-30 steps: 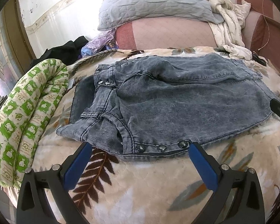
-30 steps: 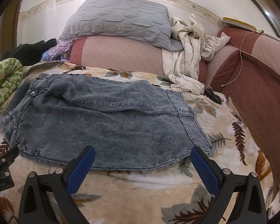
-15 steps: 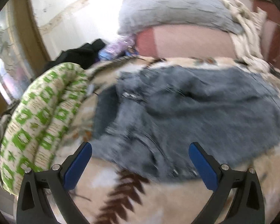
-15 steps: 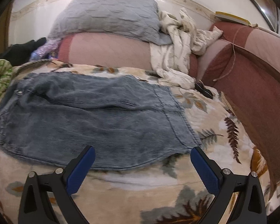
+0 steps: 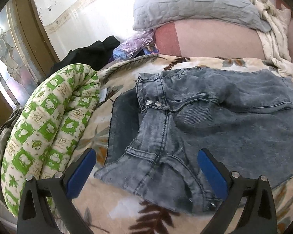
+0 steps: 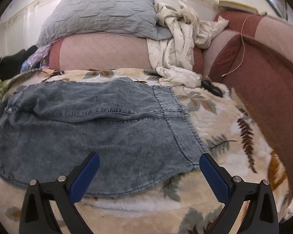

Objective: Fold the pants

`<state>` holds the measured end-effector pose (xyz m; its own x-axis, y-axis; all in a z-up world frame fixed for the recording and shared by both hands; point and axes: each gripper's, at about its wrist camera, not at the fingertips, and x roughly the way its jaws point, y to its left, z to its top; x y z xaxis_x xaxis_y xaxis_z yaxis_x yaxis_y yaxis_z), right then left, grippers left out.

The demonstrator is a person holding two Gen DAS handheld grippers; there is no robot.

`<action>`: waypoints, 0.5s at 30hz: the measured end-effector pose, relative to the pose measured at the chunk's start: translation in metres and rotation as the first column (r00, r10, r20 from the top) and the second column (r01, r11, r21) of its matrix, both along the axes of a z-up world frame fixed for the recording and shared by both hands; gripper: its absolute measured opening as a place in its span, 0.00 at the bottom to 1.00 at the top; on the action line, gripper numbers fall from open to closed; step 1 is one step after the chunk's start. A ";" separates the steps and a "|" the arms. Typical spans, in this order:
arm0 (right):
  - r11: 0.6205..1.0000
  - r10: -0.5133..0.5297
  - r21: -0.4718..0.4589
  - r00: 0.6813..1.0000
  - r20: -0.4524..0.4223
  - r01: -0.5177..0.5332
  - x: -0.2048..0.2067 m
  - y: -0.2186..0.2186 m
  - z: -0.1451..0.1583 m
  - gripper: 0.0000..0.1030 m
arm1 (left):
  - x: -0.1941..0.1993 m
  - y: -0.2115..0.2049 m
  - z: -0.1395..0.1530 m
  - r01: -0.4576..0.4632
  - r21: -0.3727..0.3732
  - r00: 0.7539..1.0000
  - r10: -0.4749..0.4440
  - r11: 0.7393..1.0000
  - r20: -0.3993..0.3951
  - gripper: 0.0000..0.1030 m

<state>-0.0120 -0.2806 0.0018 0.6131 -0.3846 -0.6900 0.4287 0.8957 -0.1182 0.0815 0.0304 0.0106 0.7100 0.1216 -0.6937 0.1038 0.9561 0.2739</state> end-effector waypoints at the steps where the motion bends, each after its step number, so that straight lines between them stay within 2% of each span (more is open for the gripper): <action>1: 1.000 -0.005 0.015 1.000 -0.004 0.006 0.005 -0.005 -0.001 1.00 | 0.004 0.001 -0.001 -0.004 0.003 1.000 0.004 1.000 0.001 1.00; 3: 0.999 -0.021 0.027 1.000 -0.003 0.021 0.015 -0.014 -0.001 1.00 | 0.013 0.005 -0.002 -0.018 -0.010 1.000 0.018 1.000 -0.001 1.00; 7: 0.999 -0.037 -0.013 0.999 -0.013 0.036 0.035 -0.021 -0.002 1.00 | 0.025 0.004 -0.007 -0.022 -0.011 1.000 0.022 1.000 -0.004 1.00; 15: 0.996 -0.084 0.022 0.996 0.018 0.083 0.039 -0.030 -0.005 1.00 | 0.032 0.006 -0.016 -0.011 -0.021 1.000 0.010 1.000 -0.022 1.00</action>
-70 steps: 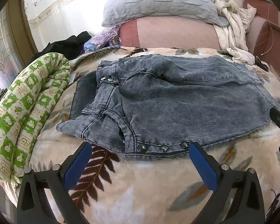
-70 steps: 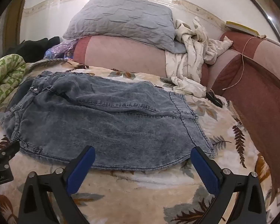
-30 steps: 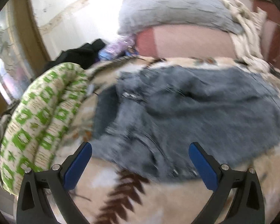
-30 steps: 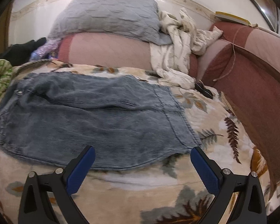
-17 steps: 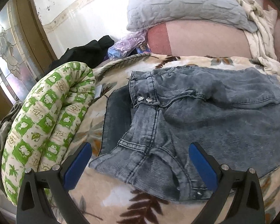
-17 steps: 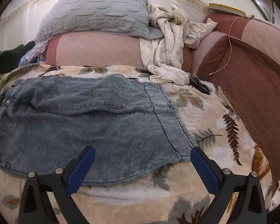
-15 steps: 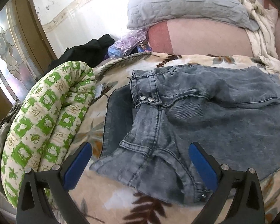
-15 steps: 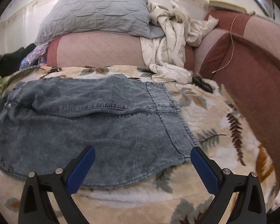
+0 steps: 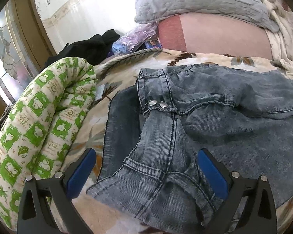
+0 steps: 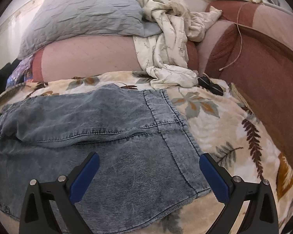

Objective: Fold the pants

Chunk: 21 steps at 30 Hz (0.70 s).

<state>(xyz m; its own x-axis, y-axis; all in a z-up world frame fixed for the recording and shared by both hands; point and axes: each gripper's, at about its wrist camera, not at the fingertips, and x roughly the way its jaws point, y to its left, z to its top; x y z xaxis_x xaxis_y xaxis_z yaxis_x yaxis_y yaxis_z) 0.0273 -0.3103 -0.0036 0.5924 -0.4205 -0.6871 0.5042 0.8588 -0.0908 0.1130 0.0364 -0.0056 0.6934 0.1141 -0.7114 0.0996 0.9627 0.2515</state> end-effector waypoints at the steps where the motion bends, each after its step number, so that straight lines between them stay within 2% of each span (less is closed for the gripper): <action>1: 1.000 0.001 -0.004 1.000 0.000 -0.001 0.000 0.001 0.000 1.00 | -0.001 0.000 0.002 0.003 -0.005 1.000 -0.003 1.000 0.008 1.00; 10: 0.996 0.052 -0.070 0.998 -0.022 -0.053 0.000 0.023 -0.001 1.00 | -0.008 -0.003 0.011 0.023 -0.023 0.999 -0.022 0.999 0.035 1.00; 16: 0.997 0.054 -0.058 0.998 -0.017 -0.055 -0.001 0.019 -0.002 1.00 | -0.007 -0.004 0.009 0.021 -0.012 0.999 -0.021 1.000 0.035 1.00; 19: 0.997 0.074 -0.017 0.997 -0.015 -0.074 0.004 0.009 0.000 1.00 | 0.002 0.000 0.008 0.040 -0.009 0.999 -0.040 0.999 0.010 1.00; 21: 0.996 0.073 0.042 0.997 -0.006 -0.072 0.016 -0.011 0.003 1.00 | 0.020 0.007 0.012 0.037 0.000 0.999 -0.037 0.999 -0.003 1.00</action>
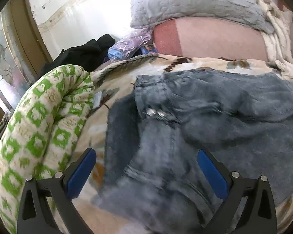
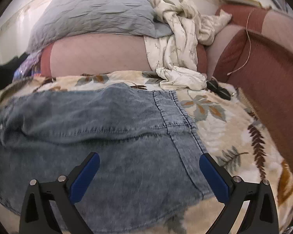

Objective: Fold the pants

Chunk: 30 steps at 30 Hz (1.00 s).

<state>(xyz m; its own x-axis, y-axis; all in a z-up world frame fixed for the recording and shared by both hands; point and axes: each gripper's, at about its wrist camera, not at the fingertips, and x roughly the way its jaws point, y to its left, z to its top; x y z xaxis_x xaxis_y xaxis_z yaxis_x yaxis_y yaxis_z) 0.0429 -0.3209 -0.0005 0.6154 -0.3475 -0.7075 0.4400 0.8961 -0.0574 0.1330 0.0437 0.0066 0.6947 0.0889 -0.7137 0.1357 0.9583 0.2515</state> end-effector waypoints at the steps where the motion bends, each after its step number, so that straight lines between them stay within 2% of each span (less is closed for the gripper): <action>1: 0.999 0.000 0.039 1.000 -0.004 0.001 0.010 -0.012 0.002 1.00 | 0.016 0.006 0.005 -0.008 0.006 1.000 0.008 1.000 -0.004 1.00; 5: 0.998 0.000 0.066 1.000 -0.021 0.002 0.043 -0.035 0.007 1.00 | 0.080 0.029 0.021 -0.064 0.051 0.998 0.064 0.997 0.005 1.00; 7: 0.998 0.004 0.066 1.000 -0.028 -0.003 0.061 -0.045 0.007 1.00 | 0.115 0.039 0.026 -0.078 0.046 0.997 0.078 0.996 -0.015 1.00; 11: 0.994 -0.001 0.110 0.999 -0.043 0.006 0.096 -0.072 0.002 1.00 | 0.185 0.047 0.013 -0.098 -0.015 0.982 0.094 0.995 -0.165 1.00; 15: 0.986 -0.006 0.165 0.999 -0.047 0.014 0.118 -0.103 -0.001 1.00 | 0.222 0.035 -0.002 -0.097 -0.063 0.972 0.081 0.993 -0.220 0.99; 17: 0.980 -0.012 0.196 0.999 -0.053 0.022 0.128 -0.121 -0.001 1.00 | 0.234 0.023 -0.008 -0.073 -0.063 0.973 0.057 0.995 -0.224 0.91; 18: 0.977 -0.020 0.212 0.998 -0.056 0.031 0.132 -0.130 -0.002 1.00 | 0.241 0.017 -0.013 -0.058 -0.069 0.970 0.040 0.996 -0.239 0.83; 19: 0.973 -0.025 0.228 0.998 -0.059 0.038 0.135 -0.138 -0.003 1.00 | 0.247 0.014 -0.018 -0.051 -0.072 0.966 0.031 0.996 -0.258 0.70; 20: 0.968 -0.028 0.249 0.998 -0.063 0.043 0.140 -0.147 -0.004 1.00 | 0.253 0.009 -0.024 -0.043 -0.071 0.961 0.022 0.997 -0.275 0.61; 21: 0.962 -0.033 0.268 0.998 -0.060 0.048 0.144 -0.154 -0.005 1.00 | 0.259 0.004 -0.031 -0.030 -0.074 0.955 0.007 0.997 -0.297 0.46; 22: 0.957 -0.037 0.284 0.998 -0.057 0.052 0.149 -0.159 -0.005 1.00 | 0.263 0.002 -0.034 -0.024 -0.080 0.950 -0.002 0.996 -0.313 0.35; 25: 0.951 -0.038 0.301 0.994 -0.099 0.066 0.172 -0.167 -0.014 0.98 | 0.271 -0.002 -0.045 -0.015 -0.105 0.943 -0.021 0.994 -0.333 0.15; 27: 0.949 -0.056 0.301 0.990 -0.128 0.093 0.182 -0.172 -0.022 0.92 | 0.273 -0.006 -0.049 -0.003 -0.120 0.943 -0.037 0.993 -0.330 0.07; 30: 0.946 -0.073 0.297 0.978 -0.196 0.130 0.195 -0.183 -0.039 0.81 | 0.273 -0.010 -0.051 0.022 -0.134 0.949 -0.063 0.991 -0.309 0.05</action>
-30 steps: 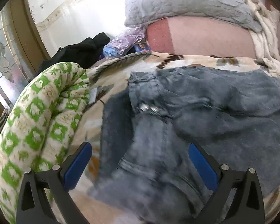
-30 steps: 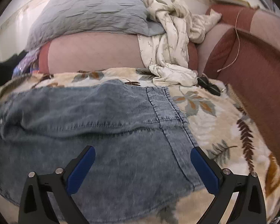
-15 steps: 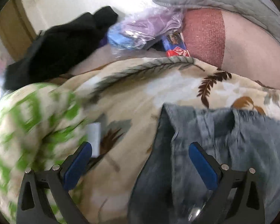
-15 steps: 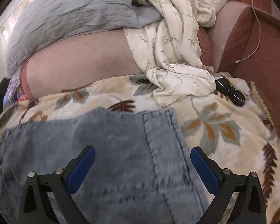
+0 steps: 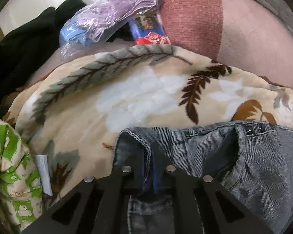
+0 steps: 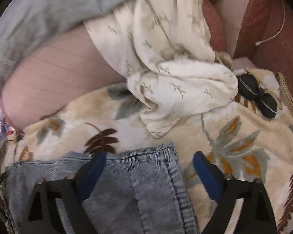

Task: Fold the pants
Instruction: 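Close the left gripper on the waistband while the right gripper pinches the leg hem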

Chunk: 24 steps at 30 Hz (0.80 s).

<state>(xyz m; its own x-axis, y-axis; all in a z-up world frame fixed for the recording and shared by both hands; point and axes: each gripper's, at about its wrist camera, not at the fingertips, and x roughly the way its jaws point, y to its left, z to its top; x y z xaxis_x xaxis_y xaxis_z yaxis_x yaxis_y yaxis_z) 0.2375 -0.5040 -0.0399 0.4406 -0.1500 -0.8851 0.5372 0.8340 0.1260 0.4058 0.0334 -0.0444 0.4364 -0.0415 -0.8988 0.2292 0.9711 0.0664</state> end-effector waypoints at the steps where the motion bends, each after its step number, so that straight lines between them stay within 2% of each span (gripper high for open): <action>1: 1.000 -0.005 0.003 1.000 -0.013 0.005 0.002 -0.003 -0.005 0.80 | 0.000 -0.001 -0.001 0.005 0.003 1.000 -0.005 1.000 0.005 0.04; 5: 1.000 -0.013 0.000 0.999 -0.034 0.013 0.007 -0.009 -0.018 0.79 | 0.000 -0.006 -0.001 0.019 0.011 1.000 -0.019 1.000 0.023 0.03; 7: 1.000 0.007 0.025 0.999 -0.052 -0.005 0.013 -0.008 -0.028 0.70 | -0.001 -0.008 0.002 0.022 0.003 0.999 -0.022 1.000 0.025 0.03; 8: 1.000 0.011 0.011 0.999 -0.046 -0.010 0.014 -0.007 -0.028 0.69 | -0.001 -0.008 0.003 0.022 0.004 0.999 -0.022 1.000 0.026 0.03; 10: 0.999 0.034 0.017 0.999 -0.023 -0.034 0.018 -0.003 -0.023 0.41 | 0.000 -0.007 0.005 0.012 -0.001 1.000 -0.012 1.000 0.019 0.03; 11: 1.000 0.030 0.007 0.999 -0.032 -0.030 0.019 -0.002 -0.021 0.36 | -0.002 -0.004 0.008 0.008 -0.008 1.000 -0.008 1.000 0.019 0.03; 12: 0.999 0.032 0.000 0.999 -0.043 -0.032 0.019 0.000 -0.020 0.26 | -0.003 -0.002 0.011 0.003 -0.019 1.000 -0.003 1.000 0.023 0.02; 15: 0.998 0.063 -0.017 0.998 -0.016 -0.063 0.012 0.007 -0.005 0.23 | -0.004 0.009 0.027 0.001 -0.050 0.999 0.002 0.999 0.046 0.02; 21: 0.996 0.079 -0.039 0.987 0.138 -0.075 -0.028 0.017 0.047 0.23 | -0.029 0.034 0.077 0.022 -0.122 0.994 -0.009 0.992 0.109 0.02; 24: 0.996 0.083 -0.033 0.983 0.162 -0.079 -0.044 0.022 0.064 0.23 | -0.041 0.040 0.094 0.025 -0.117 0.993 -0.011 0.993 0.122 0.03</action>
